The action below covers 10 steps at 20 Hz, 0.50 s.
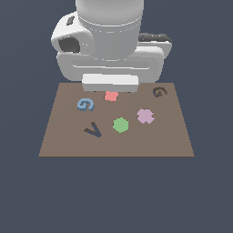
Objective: Insert a designated object into the corresponding slot on a board.
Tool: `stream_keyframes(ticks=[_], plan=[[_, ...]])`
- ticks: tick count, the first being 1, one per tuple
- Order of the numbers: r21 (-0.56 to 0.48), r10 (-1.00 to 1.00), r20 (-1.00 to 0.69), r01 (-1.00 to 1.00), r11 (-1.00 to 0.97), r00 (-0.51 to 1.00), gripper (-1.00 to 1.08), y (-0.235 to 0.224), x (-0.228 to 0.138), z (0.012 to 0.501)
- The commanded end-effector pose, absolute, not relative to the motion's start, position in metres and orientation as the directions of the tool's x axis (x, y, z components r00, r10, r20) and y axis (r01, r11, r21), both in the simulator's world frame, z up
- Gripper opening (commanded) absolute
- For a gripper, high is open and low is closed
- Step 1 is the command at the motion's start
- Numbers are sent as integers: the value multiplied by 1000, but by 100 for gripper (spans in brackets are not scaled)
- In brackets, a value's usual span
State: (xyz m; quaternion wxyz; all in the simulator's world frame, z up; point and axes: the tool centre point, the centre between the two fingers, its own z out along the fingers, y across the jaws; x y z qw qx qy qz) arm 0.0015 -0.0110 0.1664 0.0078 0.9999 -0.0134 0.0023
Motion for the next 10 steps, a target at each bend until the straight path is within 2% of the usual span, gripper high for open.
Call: stream_keyframes(ticks=[1, 10], plan=[[15, -27, 5, -27, -1000, 1000, 100, -11, 1, 166], [15, 26, 4, 25, -1000, 1000, 100, -13, -2, 162]])
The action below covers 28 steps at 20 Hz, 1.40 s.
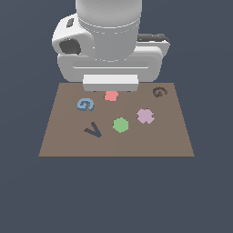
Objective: Insert a designated object into the corresponding slot on a board.
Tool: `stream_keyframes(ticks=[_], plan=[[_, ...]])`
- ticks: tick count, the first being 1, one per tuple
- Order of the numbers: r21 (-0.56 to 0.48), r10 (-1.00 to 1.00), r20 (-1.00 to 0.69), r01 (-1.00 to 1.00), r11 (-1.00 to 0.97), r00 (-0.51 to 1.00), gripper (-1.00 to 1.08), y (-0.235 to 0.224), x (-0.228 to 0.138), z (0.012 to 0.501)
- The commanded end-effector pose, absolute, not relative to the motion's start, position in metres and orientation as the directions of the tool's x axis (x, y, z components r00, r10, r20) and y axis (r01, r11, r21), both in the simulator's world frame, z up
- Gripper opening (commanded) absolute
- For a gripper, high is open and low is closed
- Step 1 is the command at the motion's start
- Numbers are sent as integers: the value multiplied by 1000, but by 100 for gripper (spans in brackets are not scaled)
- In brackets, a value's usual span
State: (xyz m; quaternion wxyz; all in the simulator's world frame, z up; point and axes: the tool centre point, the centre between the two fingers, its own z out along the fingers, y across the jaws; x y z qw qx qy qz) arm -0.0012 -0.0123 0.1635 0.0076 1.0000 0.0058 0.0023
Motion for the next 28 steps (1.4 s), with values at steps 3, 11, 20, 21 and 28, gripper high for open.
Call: stream_keyframes(ticks=[3, 11, 20, 21, 28], plan=[[15, 66, 4, 66, -998, 998, 100, -15, -5, 159], [13, 226, 3, 226, -974, 974, 100, -22, -16, 146], [11, 480, 1, 480, -877, 877, 100, -39, -30, 124], [10, 510, 1, 510, -860, 860, 100, -42, -32, 122], [7, 697, 0, 697, -717, 717, 100, -60, -40, 103]])
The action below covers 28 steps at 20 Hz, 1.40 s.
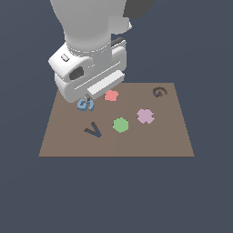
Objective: Insert a designated object into the corresponding slot on a board.
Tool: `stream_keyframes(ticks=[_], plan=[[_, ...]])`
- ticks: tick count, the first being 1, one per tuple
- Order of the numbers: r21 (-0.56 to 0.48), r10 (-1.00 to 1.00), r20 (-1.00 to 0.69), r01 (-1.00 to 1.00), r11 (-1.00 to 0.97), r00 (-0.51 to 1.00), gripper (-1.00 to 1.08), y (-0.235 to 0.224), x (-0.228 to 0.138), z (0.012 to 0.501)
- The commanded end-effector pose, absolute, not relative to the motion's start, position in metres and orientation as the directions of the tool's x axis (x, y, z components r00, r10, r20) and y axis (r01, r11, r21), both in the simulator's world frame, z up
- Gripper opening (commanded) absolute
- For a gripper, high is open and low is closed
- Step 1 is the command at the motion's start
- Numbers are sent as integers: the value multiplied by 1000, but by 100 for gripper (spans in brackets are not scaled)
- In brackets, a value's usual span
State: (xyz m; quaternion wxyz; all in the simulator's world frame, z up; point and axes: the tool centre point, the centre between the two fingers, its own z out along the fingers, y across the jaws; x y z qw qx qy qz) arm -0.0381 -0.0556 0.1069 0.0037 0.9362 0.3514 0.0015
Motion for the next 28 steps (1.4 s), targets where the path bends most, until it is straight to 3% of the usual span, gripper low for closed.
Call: stream_keyframes(ticks=[1, 16, 28], plan=[[7, 721, 0, 721, -693, 693, 100, -62, -40, 100], [2, 948, 1, 948, -320, 320, 100, -99, -40, 64], [0, 987, 0, 987, -160, 160, 100, -112, -35, 51]])
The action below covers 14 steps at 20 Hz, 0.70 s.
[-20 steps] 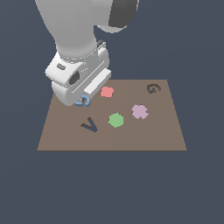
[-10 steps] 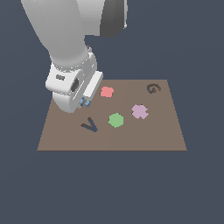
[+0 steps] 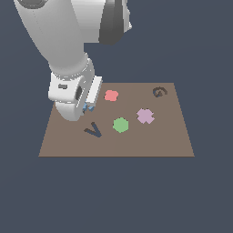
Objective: Insert a designated object into the corresponding slot on a board.
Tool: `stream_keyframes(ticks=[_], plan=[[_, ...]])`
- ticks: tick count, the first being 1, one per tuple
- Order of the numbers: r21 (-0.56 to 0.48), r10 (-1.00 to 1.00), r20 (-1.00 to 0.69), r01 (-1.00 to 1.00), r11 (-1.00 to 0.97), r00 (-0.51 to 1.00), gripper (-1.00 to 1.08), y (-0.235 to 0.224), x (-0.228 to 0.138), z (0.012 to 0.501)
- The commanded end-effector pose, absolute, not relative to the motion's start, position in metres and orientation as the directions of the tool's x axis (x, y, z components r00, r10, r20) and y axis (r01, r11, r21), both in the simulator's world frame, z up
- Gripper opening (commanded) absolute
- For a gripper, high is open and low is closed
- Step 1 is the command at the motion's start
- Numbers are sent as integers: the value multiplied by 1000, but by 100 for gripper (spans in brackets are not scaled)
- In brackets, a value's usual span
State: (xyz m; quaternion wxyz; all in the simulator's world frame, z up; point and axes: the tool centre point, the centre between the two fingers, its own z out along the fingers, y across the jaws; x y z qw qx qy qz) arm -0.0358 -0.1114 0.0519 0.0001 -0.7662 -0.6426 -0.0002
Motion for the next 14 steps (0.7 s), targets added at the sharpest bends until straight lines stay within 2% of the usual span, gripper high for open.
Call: stream_keyframes(ticks=[1, 14], plan=[[0, 988, 0, 988, -155, 155, 100, -113, -35, 51], [0, 989, 0, 989, -149, 149, 100, -113, -35, 35]])
